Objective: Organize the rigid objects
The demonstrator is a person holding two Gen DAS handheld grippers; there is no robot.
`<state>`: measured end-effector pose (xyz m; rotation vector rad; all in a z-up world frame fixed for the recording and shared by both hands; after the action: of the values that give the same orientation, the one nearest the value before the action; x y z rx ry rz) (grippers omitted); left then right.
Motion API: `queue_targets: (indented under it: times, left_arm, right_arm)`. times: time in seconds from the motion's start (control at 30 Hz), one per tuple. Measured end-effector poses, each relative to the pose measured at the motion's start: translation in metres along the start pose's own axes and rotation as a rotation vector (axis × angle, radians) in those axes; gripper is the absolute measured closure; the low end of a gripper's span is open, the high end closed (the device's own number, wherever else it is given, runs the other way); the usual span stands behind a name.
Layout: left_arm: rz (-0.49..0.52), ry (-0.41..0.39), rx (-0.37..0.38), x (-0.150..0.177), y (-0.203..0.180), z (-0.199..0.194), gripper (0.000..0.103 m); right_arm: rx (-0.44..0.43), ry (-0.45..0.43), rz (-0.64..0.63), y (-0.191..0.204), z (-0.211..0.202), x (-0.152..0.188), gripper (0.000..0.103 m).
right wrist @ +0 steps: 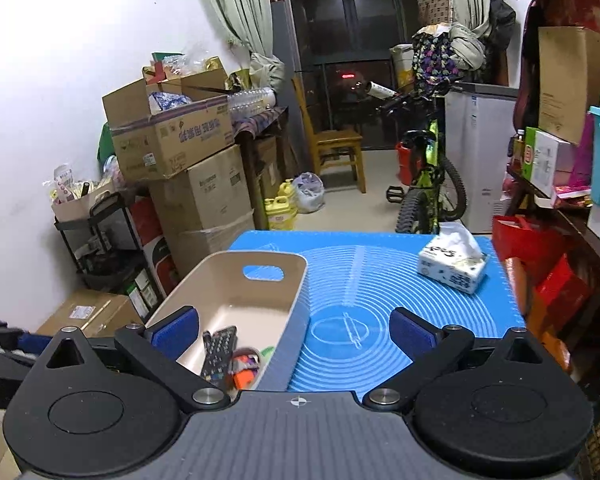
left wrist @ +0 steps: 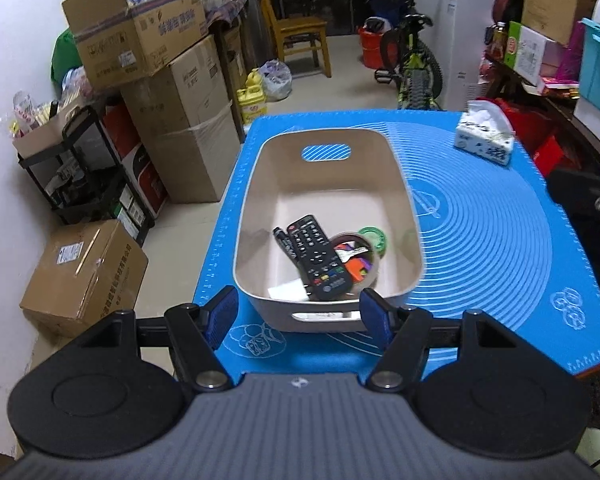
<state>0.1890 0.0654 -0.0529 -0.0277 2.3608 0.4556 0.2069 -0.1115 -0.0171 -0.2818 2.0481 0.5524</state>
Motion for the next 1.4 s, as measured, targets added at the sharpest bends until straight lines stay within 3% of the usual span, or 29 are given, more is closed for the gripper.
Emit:
queue_targets:
  times: [0.63,1.4]
  left_arm:
    - [-0.046,-0.065,0.046,0.028,-0.018,-0.07,0.035]
    - [-0.048,-0.086,0.082,0.066,-0.029,-0.09,0.035]
  right_arm:
    - [0.053,-0.011,0.023,0.009,-0.096,0.023,0.002]
    - [0.11,0.043,0.066,-0.001,-0.134,0.077,0.003]
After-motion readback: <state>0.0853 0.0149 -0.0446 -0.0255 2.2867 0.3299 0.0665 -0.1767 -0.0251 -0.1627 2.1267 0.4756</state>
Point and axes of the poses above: each gripper's, at about its wrist camera, not at the fingertips, and z roughly the way its jaws point, y to its left, x to its underside, the point moved 10 cm from there along z, roughly the way its jaws point, and after that the axes turned 14 degrees about -x, right-handed, at the moved point
